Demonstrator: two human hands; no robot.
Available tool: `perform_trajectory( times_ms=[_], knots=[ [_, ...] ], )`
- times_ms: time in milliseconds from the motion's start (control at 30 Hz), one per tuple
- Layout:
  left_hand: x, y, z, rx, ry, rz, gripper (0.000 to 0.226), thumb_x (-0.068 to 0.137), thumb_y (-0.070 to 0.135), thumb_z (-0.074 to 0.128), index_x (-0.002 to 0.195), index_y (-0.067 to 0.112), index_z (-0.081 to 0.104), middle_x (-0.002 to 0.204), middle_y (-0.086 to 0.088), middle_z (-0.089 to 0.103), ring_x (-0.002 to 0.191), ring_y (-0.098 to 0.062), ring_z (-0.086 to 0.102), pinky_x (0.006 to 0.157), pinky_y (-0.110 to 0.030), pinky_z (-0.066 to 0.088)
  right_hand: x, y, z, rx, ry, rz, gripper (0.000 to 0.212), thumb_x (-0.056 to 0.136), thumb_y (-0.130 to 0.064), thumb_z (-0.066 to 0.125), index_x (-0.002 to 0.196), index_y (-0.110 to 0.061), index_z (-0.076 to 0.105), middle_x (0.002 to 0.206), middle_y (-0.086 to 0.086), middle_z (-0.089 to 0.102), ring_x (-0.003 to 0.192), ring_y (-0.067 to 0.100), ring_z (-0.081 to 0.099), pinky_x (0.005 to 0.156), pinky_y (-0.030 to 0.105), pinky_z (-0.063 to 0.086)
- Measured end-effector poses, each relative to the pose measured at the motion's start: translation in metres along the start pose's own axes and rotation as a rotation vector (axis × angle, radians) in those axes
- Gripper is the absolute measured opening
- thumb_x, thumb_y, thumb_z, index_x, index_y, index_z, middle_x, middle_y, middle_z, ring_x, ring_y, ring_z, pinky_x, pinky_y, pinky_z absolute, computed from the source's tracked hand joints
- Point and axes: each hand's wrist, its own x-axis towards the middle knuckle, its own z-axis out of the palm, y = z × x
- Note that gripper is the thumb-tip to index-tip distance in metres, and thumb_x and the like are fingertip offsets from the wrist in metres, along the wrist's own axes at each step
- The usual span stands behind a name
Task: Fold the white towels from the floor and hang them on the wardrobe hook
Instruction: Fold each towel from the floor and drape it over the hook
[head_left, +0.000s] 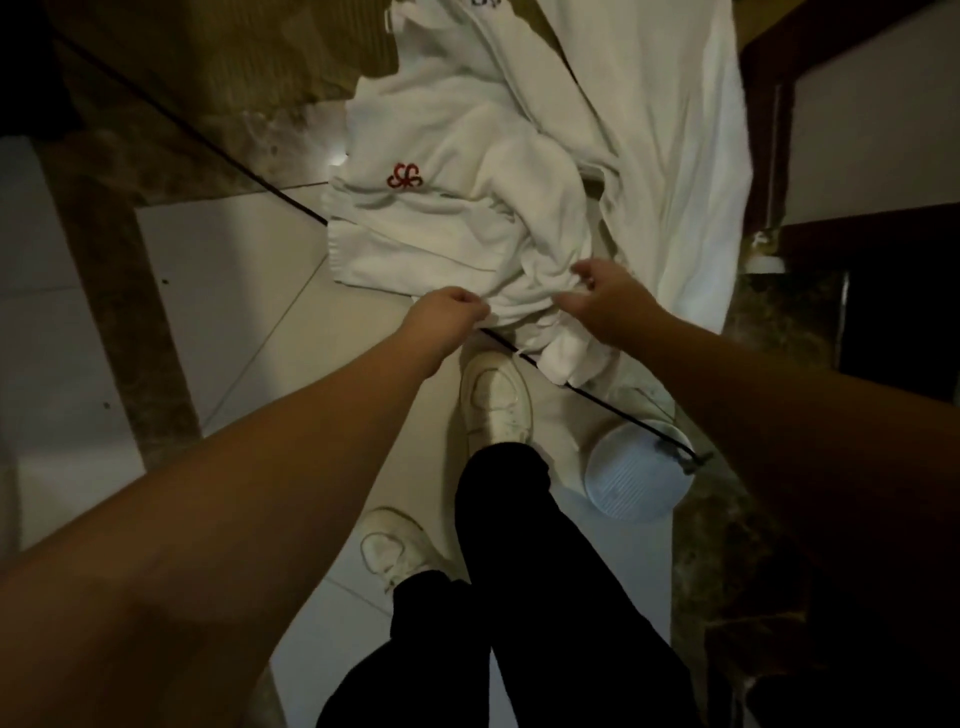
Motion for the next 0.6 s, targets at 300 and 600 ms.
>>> perform_trajectory(
  times_ms=[300,600],
  knots=[
    [0.079,0.053,0.029,-0.296,-0.101,0.048,0.031,0.099,0.038,0.06,0.125,0.023,0.063,0.129,-0.001,0.063,0.121,-0.024,0.056,0.097,-0.032,0.046,0.101,-0.02,-0.012,0.492,0.121,0.14,0.083,0.095,-0.052,0.064,0.158,-0.015,0.025,0.155,0.007,0.041,0.136,0.024,0.046,0.103,0.026,0.036],
    [0.063,0.064,0.029,-0.527,-0.146,-0.06,0.032,0.1,0.043,0.057,0.112,0.017,0.069,0.107,0.002,0.069,0.098,-0.015,0.06,0.07,-0.025,0.041,0.091,-0.02,-0.001,0.557,-0.176,0.183,0.062,0.087,-0.079,0.047,0.105,-0.024,0.069,0.089,-0.009,0.062,0.08,0.009,0.05,0.077,0.029,0.039]
  ],
)
